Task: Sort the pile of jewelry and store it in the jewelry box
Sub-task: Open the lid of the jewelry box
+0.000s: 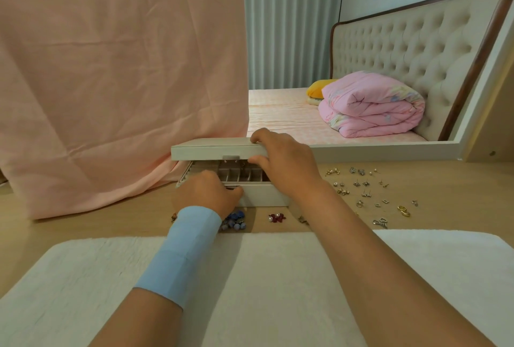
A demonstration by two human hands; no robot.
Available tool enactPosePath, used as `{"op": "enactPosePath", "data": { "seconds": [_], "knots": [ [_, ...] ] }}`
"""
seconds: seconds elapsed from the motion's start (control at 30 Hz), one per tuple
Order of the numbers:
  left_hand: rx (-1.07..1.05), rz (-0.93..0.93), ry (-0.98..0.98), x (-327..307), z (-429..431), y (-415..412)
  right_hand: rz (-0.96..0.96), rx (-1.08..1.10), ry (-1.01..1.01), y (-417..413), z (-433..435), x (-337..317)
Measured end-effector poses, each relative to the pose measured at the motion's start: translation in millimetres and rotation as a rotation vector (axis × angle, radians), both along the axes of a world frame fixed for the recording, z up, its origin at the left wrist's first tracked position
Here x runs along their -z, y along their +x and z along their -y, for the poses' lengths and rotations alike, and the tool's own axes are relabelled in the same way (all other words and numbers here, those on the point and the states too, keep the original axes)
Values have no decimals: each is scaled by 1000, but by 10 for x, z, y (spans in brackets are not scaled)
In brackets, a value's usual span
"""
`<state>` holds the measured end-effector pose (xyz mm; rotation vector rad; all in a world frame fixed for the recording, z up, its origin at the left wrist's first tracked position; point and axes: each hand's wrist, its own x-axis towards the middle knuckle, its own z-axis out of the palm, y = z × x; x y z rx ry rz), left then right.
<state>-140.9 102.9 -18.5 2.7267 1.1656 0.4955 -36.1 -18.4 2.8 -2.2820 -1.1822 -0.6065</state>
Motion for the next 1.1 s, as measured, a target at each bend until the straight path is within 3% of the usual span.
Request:
{"op": "enactPosePath", "data": {
  "seconds": [0.07,0.2,0.33,0.57,0.87,0.97,1.03,1.1],
  "knots": [
    [64,49,1,-138,-105,-53,26,-23,75,16,23,-6],
    [247,358,56,-372,-414,-48,47,-76,181,211,21,-65],
    [235,553,93,-466,-656,112,7,-140,264,480,-13,-208],
    [305,528,45,-489,-898,422,-75,-116,336,916,-165,-410],
    [311,272,-123,-233,-1157,764,-349,-163,378,1181,-321,-211],
    [294,255,-157,-174,-1180,797,-657,-57,528,1242,-380,-108],
    [237,225,-189,-134,-1194,802,-862,-13,462,1275,-398,8],
    [202,208,-270,-97,-1187,786,-929,8,357,1273,-414,88]
  ]
}}
